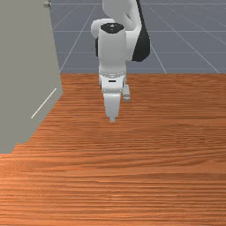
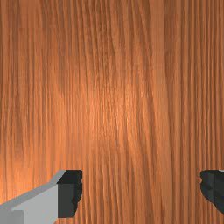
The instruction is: Open the cabinet door
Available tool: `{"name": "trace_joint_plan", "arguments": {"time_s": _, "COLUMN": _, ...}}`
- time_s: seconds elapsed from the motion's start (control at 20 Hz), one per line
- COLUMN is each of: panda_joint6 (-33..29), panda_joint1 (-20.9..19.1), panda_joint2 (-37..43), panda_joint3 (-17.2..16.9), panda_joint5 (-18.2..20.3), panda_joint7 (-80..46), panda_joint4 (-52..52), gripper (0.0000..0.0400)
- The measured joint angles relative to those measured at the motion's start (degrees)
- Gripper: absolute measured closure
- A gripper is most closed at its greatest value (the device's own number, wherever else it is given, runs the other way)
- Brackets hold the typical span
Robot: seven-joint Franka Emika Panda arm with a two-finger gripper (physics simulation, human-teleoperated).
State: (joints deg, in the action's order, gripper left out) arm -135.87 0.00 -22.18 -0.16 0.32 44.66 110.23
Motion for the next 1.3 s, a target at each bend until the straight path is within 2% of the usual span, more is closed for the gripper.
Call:
{"name": "trace_joint_plan", "arguments": {"time_s": 0.05, "panda_joint6": 0.70, "panda_joint1": 0.21, "panda_joint2": 0.05, "panda_joint3": -0.59, "panda_joint5": -0.97, "panda_joint7": -0.45, "panda_joint4": 0.29, "gripper": 0.0151}}
{"name": "trace_joint_plan", "arguments": {"time_s": 0.1, "panda_joint6": 1.42, "panda_joint1": 0.21, "panda_joint2": 0.27, "panda_joint3": -1.20, "panda_joint5": -1.28, "panda_joint7": -1.74, "panda_joint4": 0.82, "gripper": 0.0092}}
{"name": "trace_joint_plan", "arguments": {"time_s": 0.15, "panda_joint6": 1.87, "panda_joint1": 0.10, "panda_joint2": 0.48, "panda_joint3": -1.61, "panda_joint5": -1.43, "panda_joint7": -2.50, "panda_joint4": 1.12, "gripper": 0.0056}}
{"name": "trace_joint_plan", "arguments": {"time_s": 0.25, "panda_joint6": 2.31, "panda_joint1": -0.03, "panda_joint2": 0.73, "panda_joint3": -1.98, "panda_joint5": -1.58, "panda_joint7": -3.23, "panda_joint4": 1.35, "gripper": 0.0020}}
{"name": "trace_joint_plan", "arguments": {"time_s": 0.3, "panda_joint6": 9.77, "panda_joint1": 0.90, "panda_joint2": 7.40, "panda_joint3": -2.29, "panda_joint5": -0.89, "panda_joint7": -17.65, "panda_joint4": 7.07, "gripper": 0.0166}}
{"name": "trace_joint_plan", "arguments": {"time_s": 0.35, "panda_joint6": 15.48, "panda_joint1": 1.89, "panda_joint2": 15.25, "panda_joint3": -2.16, "panda_joint5": 0.79, "panda_joint7": -31.25, "panda_joint4": 9.33, "gripper": 0.0256}}
{"name": "trace_joint_plan", "arguments": {"time_s": 0.4, "panda_joint6": 18.42, "panda_joint1": 2.46, "panda_joint2": 20.96, "panda_joint3": -1.95, "panda_joint5": 2.44, "panda_joint7": -44.33, "panda_joint4": 10.35, "gripper": 0.0312}}
{"name": "trace_joint_plan", "arguments": {"time_s": 0.5, "panda_joint6": 20.27, "panda_joint1": 2.28, "panda_joint2": 26.51, "panda_joint3": -1.60, "panda_joint5": 4.79, "panda_joint7": -65.77, "panda_joint4": 12.33, "gripper": 0.0367}}
{"name": "trace_joint_plan", "arguments": {"time_s": 0.65, "panda_joint6": 20.75, "panda_joint1": 1.57, "panda_joint2": 28.91, "panda_joint3": -1.51, "panda_joint5": 6.07, "panda_joint7": -76.08, "panda_joint4": 14.05, "gripper": 0.0393}}
{"name": "trace_joint_plan", "arguments": {"time_s": 0.85, "panda_joint6": 20.64, "panda_joint1": 1.20, "panda_joint2": 34.95, "panda_joint3": -1.36, "panda_joint5": 5.89, "panda_joint7": -79.22, "panda_joint4": 16.77, "gripper": 0.0399}}
{"name": "trace_joint_plan", "arguments": {"time_s": 1.05, "panda_joint6": 20.19, "panda_joint1": -0.99, "panda_joint2": 51.60, "panda_joint3": -2.31, "panda_joint5": 4.65, "panda_joint7": -80.93, "panda_joint4": 28.05, "gripper": 0.0400}}
{"name": "trace_joint_plan", "arguments": {"time_s": 1.3, "panda_joint6": 22.64, "panda_joint1": -3.30, "panda_joint2": 63.35, "panda_joint3": -4.54, "panda_joint5": 4.73, "panda_joint7": -81.29, "panda_joint4": 33.77, "gripper": 0.0400}}
